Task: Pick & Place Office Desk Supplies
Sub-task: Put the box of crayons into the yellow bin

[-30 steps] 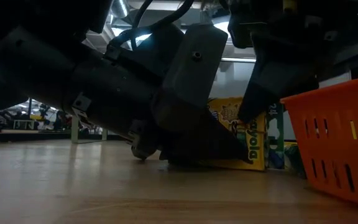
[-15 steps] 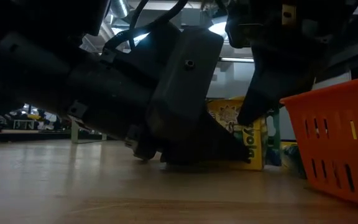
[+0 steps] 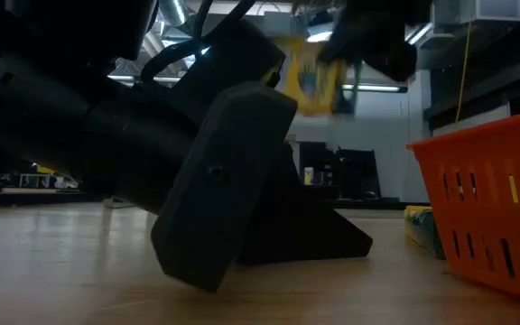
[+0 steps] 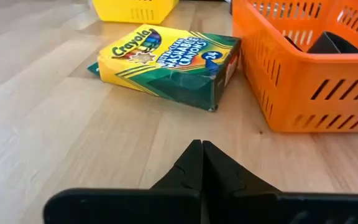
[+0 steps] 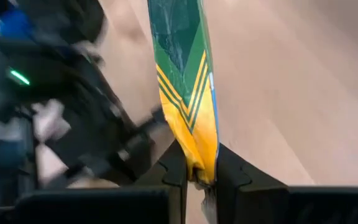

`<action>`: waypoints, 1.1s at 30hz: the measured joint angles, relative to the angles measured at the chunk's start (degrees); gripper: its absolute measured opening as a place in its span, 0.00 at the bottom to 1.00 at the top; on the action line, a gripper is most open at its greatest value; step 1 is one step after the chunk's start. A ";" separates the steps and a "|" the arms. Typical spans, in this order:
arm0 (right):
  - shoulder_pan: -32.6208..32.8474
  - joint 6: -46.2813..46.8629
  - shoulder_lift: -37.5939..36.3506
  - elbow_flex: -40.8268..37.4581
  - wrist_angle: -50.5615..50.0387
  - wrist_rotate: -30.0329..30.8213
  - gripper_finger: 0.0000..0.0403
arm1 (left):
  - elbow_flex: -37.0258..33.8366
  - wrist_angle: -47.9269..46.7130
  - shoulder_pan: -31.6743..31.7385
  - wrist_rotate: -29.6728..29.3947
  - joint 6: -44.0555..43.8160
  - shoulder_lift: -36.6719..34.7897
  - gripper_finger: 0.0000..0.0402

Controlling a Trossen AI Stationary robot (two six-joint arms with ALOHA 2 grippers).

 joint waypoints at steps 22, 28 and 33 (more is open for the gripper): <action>-13.92 29.88 -5.44 31.54 -62.80 -34.57 0.09 | 0.11 -1.81 -0.18 19.61 10.09 -0.15 0.01; -15.03 43.49 -5.39 31.61 -68.50 -51.74 0.09 | 0.11 -1.73 -0.11 23.03 11.61 -0.15 0.01; -16.34 47.72 -4.98 28.12 -68.43 -58.73 0.09 | 0.09 -1.79 0.19 25.19 11.67 -0.64 0.01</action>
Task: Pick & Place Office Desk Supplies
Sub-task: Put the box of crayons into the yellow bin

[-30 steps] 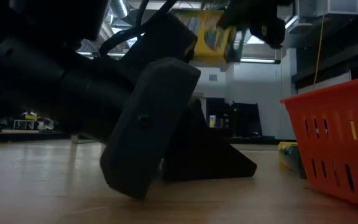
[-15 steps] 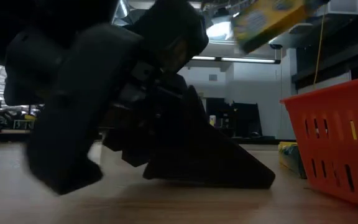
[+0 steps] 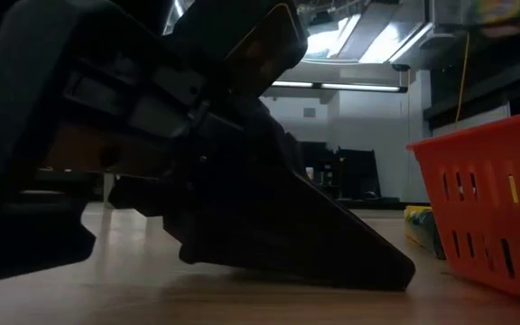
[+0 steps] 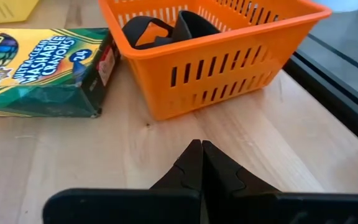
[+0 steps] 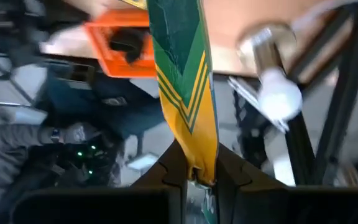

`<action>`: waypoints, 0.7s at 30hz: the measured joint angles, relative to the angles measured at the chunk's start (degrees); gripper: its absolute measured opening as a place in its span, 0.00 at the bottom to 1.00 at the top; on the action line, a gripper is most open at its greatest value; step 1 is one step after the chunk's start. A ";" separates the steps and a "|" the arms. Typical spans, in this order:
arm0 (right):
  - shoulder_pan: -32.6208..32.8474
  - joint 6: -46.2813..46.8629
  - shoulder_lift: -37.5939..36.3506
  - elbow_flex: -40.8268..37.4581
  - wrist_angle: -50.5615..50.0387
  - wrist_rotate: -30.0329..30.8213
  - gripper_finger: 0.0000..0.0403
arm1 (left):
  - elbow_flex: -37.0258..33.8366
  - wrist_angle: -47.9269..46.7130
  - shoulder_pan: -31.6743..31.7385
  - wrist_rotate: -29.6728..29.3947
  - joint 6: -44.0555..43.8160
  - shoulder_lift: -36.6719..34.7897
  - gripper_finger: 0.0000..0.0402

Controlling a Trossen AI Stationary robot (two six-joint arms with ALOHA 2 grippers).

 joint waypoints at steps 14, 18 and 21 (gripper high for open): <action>-5.40 -16.77 -0.56 -21.53 -0.08 -10.89 0.09 | -0.01 -1.27 0.00 0.27 1.53 -1.76 0.01; -8.67 -23.14 -0.56 -26.34 -0.08 -9.97 0.09 | -0.01 -1.29 0.00 0.14 1.66 -1.76 0.01; -11.18 -27.01 -0.56 -29.24 -0.09 -8.23 0.09 | -0.01 -1.30 0.00 0.08 1.66 -1.76 0.01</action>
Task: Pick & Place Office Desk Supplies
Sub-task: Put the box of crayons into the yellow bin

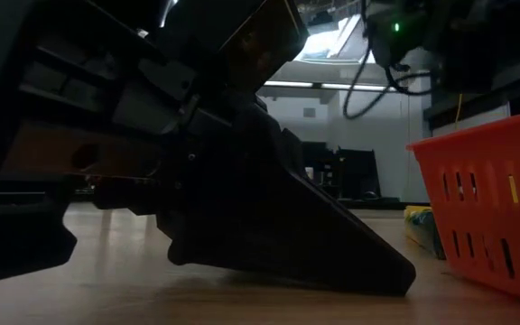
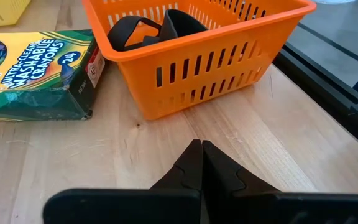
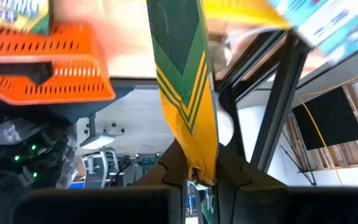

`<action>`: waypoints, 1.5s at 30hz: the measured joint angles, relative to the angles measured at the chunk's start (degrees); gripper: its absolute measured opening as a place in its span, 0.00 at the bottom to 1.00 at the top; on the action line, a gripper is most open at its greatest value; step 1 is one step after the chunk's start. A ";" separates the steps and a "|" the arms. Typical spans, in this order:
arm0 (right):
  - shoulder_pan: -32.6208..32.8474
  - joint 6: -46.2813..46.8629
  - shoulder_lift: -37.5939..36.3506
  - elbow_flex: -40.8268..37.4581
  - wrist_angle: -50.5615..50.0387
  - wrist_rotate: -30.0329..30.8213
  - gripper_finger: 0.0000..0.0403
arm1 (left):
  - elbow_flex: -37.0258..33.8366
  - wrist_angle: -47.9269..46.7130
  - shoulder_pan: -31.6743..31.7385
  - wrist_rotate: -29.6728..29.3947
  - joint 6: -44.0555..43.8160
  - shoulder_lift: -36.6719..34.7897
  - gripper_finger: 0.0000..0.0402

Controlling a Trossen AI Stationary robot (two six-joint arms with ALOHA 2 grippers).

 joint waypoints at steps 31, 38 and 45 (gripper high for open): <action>-11.00 -9.29 -0.09 -17.26 4.15 6.60 0.09 | -0.02 -0.78 0.52 -0.12 -1.12 0.00 0.01; -11.00 -8.42 -0.09 -18.79 4.97 5.49 0.09 | -0.02 -0.80 0.55 -0.14 -1.16 0.00 0.01; -11.00 -6.15 -0.08 -18.75 3.70 7.06 0.09 | -0.02 -0.80 0.57 -0.17 -1.27 0.00 0.01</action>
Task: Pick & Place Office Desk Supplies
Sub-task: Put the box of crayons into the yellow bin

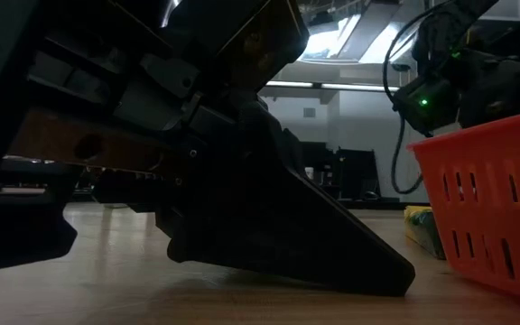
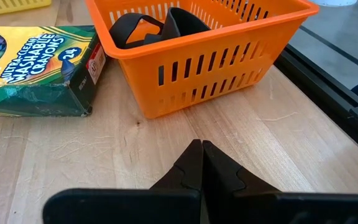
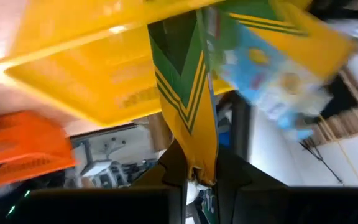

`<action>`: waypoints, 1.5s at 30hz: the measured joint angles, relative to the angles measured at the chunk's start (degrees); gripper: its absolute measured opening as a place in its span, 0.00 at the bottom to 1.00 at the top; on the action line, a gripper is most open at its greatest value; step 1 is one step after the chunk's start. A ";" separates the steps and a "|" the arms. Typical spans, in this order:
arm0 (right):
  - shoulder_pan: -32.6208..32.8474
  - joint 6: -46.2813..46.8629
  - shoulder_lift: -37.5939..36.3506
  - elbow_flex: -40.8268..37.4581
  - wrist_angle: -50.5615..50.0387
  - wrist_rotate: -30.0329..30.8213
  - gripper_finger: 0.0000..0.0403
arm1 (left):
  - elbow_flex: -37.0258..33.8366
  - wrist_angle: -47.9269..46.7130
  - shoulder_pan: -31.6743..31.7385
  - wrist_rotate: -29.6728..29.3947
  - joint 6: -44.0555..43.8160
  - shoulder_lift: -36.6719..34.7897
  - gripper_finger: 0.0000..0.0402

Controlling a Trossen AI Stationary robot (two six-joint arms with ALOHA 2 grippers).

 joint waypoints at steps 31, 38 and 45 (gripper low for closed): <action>-0.37 -2.55 0.14 1.29 -3.78 1.42 0.46 | 0.00 -0.37 0.32 0.24 -0.42 0.00 0.01; -0.37 -1.66 0.14 3.72 -3.73 1.60 0.48 | 0.00 -0.46 0.59 0.46 -0.42 0.00 0.01; -0.37 -1.17 0.14 6.65 -3.72 3.94 0.46 | 0.00 -0.52 0.59 0.39 -0.42 0.00 0.01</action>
